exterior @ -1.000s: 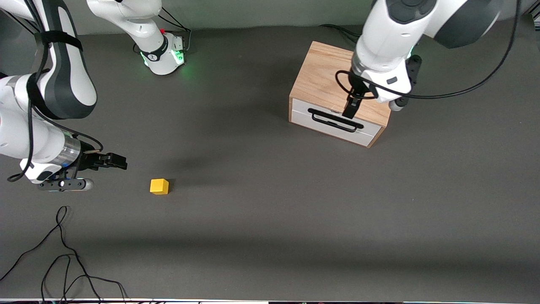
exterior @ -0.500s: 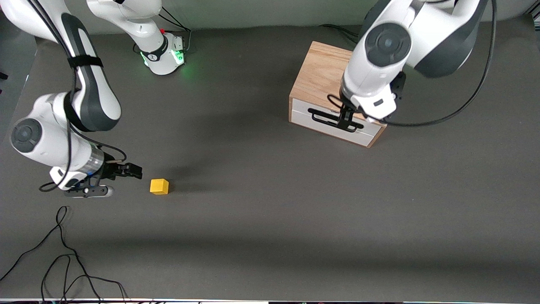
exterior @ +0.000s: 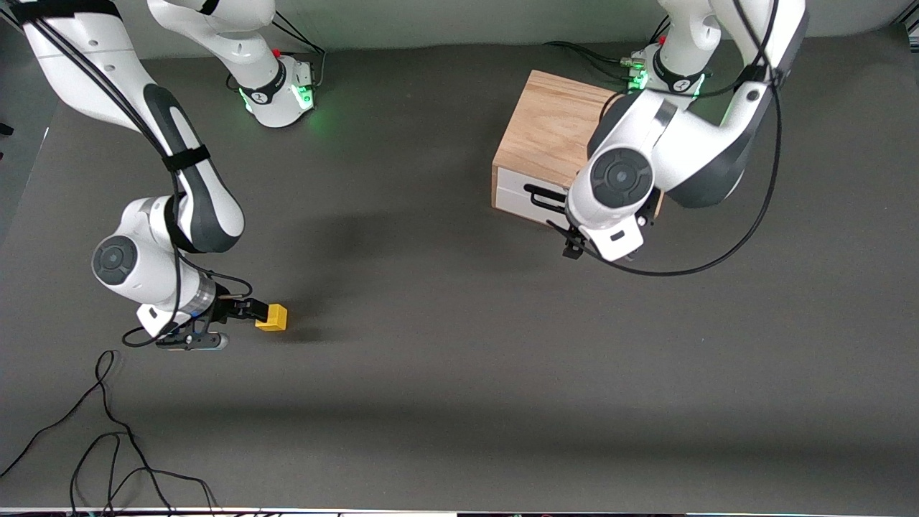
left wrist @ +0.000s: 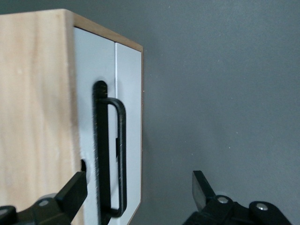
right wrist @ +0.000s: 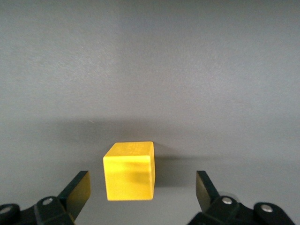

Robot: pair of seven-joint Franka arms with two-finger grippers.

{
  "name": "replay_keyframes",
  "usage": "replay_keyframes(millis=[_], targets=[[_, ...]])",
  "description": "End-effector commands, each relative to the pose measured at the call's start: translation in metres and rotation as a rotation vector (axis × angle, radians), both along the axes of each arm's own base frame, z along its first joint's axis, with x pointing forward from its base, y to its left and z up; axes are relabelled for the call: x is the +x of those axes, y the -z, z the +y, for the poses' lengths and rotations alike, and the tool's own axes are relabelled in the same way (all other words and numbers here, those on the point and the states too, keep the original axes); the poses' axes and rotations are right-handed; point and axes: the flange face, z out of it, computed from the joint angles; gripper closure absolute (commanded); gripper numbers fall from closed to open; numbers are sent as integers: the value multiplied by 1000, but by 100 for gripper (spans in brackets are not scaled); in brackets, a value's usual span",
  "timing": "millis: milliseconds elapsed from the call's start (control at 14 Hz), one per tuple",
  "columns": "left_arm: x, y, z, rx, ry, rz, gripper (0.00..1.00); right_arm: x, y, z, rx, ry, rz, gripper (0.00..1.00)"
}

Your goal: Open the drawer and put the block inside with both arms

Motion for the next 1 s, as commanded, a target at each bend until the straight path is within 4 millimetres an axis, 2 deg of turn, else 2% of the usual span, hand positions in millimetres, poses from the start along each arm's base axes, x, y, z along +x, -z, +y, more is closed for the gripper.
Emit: replay_keyframes(millis=[0,71,286,571,929], targets=[[3,14,-1,16,-10,-7,0,-2,16,17,-2,37,-11,0],[2,24,-4,19,-5,8,0,-3,21,28,-2,28,-4,0],[-6,48,-6,27,2,36,0,-5,31,41,-1,21,-2,0],[-21,70,-12,28,8,34,0,-6,48,32,-14,26,4,0],[-18,89,-11,33,13,47,0,-6,61,28,-26,18,0,0]])
